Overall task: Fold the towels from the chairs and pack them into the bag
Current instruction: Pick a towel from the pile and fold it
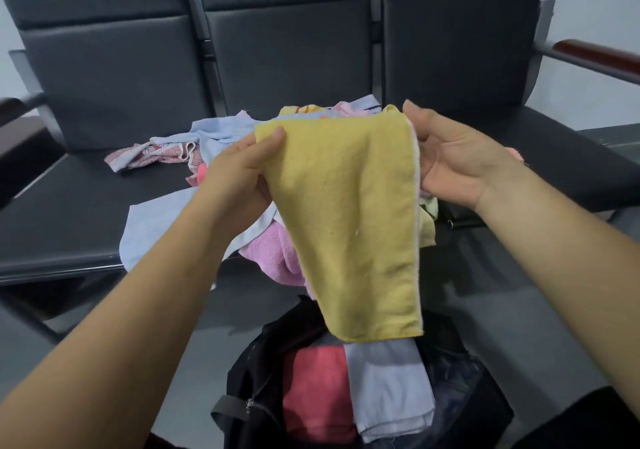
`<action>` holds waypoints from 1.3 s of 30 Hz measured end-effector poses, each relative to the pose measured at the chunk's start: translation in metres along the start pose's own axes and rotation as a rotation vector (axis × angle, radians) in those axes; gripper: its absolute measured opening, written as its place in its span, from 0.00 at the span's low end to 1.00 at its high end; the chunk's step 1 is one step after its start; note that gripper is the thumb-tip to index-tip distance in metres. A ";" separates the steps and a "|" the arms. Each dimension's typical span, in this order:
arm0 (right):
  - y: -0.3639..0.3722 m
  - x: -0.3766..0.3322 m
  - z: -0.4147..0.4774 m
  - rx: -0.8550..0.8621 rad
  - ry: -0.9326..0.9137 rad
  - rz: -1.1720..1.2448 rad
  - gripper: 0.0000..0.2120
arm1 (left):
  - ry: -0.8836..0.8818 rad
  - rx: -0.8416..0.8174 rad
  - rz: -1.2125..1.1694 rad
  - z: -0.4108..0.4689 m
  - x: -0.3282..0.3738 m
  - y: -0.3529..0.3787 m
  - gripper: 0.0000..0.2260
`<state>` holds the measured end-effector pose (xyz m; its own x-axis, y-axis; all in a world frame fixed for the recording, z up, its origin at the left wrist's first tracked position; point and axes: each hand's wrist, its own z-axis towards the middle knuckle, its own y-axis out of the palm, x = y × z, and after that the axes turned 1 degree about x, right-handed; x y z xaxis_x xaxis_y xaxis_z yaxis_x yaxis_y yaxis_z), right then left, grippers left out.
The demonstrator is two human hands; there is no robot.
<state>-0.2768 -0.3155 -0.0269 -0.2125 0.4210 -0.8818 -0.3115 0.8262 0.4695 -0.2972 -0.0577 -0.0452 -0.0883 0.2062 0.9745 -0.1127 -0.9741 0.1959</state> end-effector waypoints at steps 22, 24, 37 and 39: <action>-0.011 -0.008 -0.004 0.164 -0.169 -0.151 0.13 | 0.163 0.019 0.324 -0.004 -0.003 -0.006 0.13; -0.017 -0.006 0.000 0.254 -0.235 -0.277 0.08 | 0.166 0.120 0.341 -0.002 -0.003 -0.008 0.09; -0.007 -0.005 -0.006 0.066 -0.151 -0.098 0.12 | 0.162 0.087 0.120 0.000 -0.004 -0.011 0.14; -0.011 -0.002 -0.002 0.154 -0.196 -0.133 0.15 | 0.170 0.120 0.182 -0.001 -0.004 -0.015 0.13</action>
<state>-0.2748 -0.3260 -0.0298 0.0085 0.3573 -0.9340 -0.1771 0.9198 0.3502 -0.2957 -0.0440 -0.0523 -0.2620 0.0294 0.9646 0.0378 -0.9985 0.0406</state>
